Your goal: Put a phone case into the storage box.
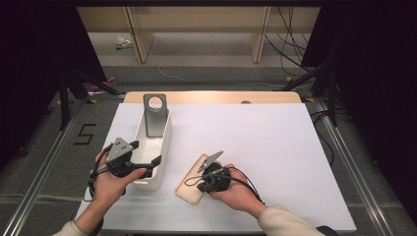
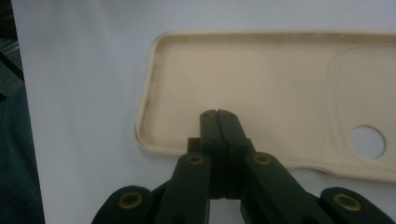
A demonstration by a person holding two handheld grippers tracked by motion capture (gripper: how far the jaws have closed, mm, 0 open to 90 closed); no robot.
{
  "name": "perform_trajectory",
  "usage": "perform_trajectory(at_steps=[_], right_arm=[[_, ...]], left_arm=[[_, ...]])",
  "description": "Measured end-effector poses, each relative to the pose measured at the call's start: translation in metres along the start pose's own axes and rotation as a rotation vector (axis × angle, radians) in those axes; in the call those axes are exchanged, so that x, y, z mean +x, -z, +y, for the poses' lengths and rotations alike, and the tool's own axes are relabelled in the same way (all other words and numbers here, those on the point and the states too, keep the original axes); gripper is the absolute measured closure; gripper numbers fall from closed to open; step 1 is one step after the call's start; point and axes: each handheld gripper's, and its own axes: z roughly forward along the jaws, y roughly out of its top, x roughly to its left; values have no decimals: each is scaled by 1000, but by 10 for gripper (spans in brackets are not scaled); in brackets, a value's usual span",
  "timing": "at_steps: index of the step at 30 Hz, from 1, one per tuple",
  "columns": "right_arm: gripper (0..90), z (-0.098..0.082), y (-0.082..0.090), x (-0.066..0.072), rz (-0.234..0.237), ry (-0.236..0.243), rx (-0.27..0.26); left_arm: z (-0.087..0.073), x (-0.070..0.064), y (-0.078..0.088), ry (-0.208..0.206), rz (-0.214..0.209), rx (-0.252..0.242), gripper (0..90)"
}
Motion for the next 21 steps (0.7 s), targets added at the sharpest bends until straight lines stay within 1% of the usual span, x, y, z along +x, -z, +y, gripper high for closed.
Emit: perform_trajectory(at_steps=[1, 4, 8, 11, 14, 21], right_arm=[[900, 0, 1, -1, 2, -9, 5], [900, 0, 3, -4, -16, -13, 20], [900, -1, 6, -7, -25, -9, 45], [900, -2, 9, -9, -33, -19, 59], [900, -4, 12, -11, -48, -11, 68], [900, -8, 18, -16, -68, -9, 90]], left_arm=[[0, 0, 0, -1, 2, 1, 31], [0, 0, 0, 1, 3, 0, 31], [0, -1, 0, -3, 0, 1, 31], [0, -1, 0, -1, -1, 2, 31], [0, -1, 0, -1, -2, 4, 31], [0, -2, 0, -4, -6, 6, 32]])
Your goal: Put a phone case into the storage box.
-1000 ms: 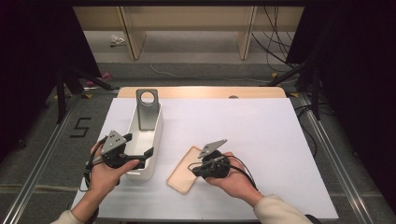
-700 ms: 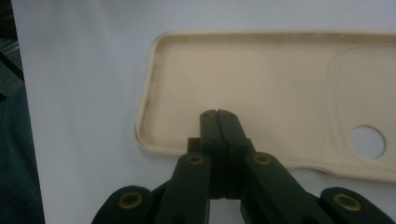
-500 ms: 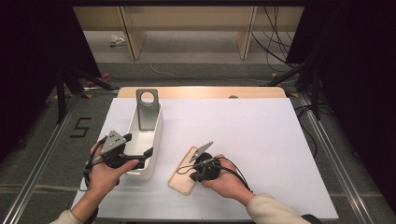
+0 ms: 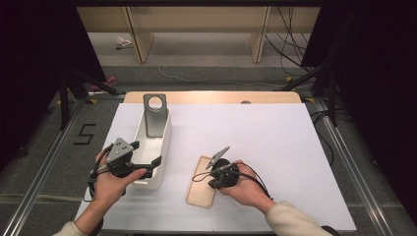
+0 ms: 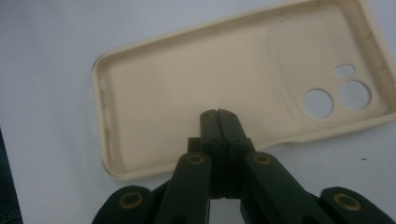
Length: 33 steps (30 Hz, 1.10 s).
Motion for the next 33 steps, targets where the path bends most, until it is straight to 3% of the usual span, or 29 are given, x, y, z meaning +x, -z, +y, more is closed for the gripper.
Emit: perform_trajectory(at_steps=[16, 21, 24, 30, 33], right_arm=[[900, -7, 9, -11, -57, -19, 34], [900, -5, 12, -10, -56, -11, -4], [900, -1, 12, -3, -21, -10, -29], [900, -1, -1, 4, -16, 27, 37], [900, -2, -1, 3, -24, 32, 43]], left_arm=[[0, -1, -1, -7, -4, 5, 32], [-1, -1, -1, -7, -4, 6, 32], [-1, -1, -1, -8, -4, 8, 32], [0, -2, -1, -9, -6, 5, 34], [-1, -1, -1, -7, -4, 5, 33]])
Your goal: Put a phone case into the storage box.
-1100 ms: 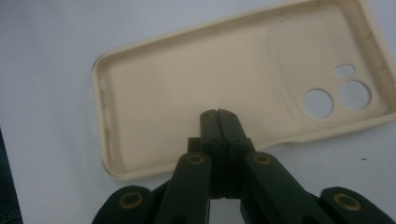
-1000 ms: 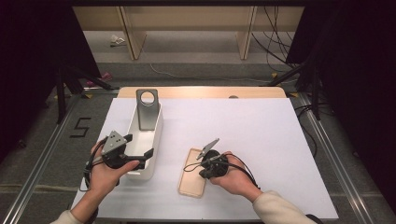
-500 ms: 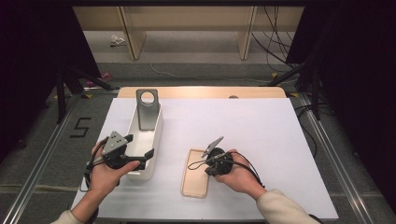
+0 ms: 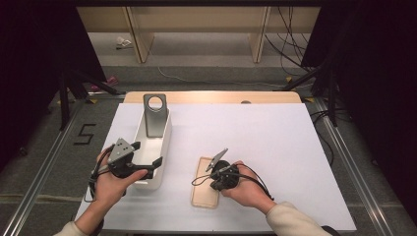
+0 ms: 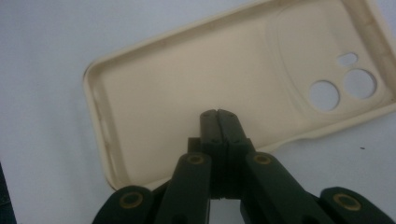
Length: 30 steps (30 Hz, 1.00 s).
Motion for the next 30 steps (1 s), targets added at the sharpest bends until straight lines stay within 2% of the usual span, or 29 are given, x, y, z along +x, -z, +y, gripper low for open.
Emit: perform_trajectory(at_steps=[10, 15, 19, 22, 25, 28, 30], right_arm=[[900, -2, 3, -4, -22, 7, 4], [682, 2, 9, 2, -14, 95, -42], [477, 4, 10, 7, 6, 145, -12], [368, 5, 8, 10, 30, 170, 19], [285, 6, 9, 15, 20, 195, 40], [244, 8, 9, 18, 14, 224, 59], [230, 8, 8, 21, 9, 227, 88]], left_arm=[[0, 0, 0, -4, 0, 3, 33], [0, 0, 0, -5, -3, 4, 35], [0, 0, 0, -6, -3, 4, 35], [0, 0, 0, -6, -4, 5, 35], [0, 0, 0, -5, -5, 4, 35], [0, 0, 0, -7, -6, 4, 35], [0, -1, 0, -7, -6, 3, 35]])
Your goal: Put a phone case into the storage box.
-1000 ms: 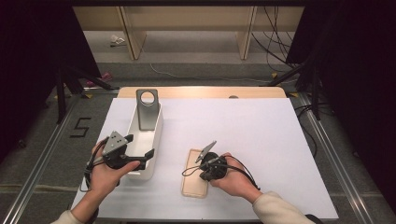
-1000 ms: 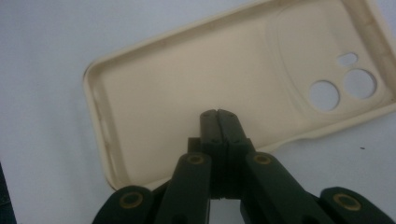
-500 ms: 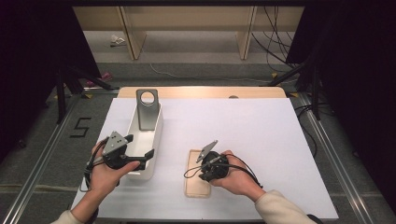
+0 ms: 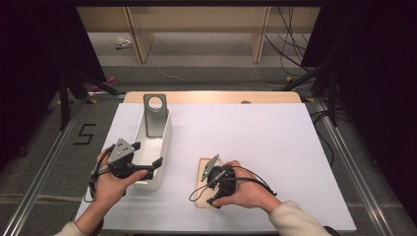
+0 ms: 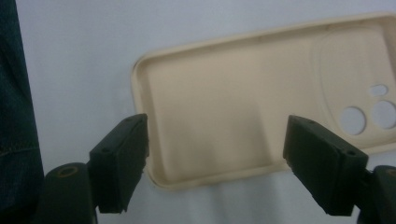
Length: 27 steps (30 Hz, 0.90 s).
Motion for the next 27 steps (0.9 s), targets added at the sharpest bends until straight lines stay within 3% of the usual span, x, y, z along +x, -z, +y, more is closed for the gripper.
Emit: perform_trajectory(at_steps=[9, 16, 27], right_arm=[[261, 8, -8, 10, 14, 73, 76], [319, 14, -12, 15, -17, 119, 124], [419, 18, -17, 22, -19, 141, 149]], left_arm=[[0, -1, 0, -3, -1, -2, 35], [1, -1, 0, -7, -1, -2, 35], [1, -2, 0, -7, -2, -1, 35]])
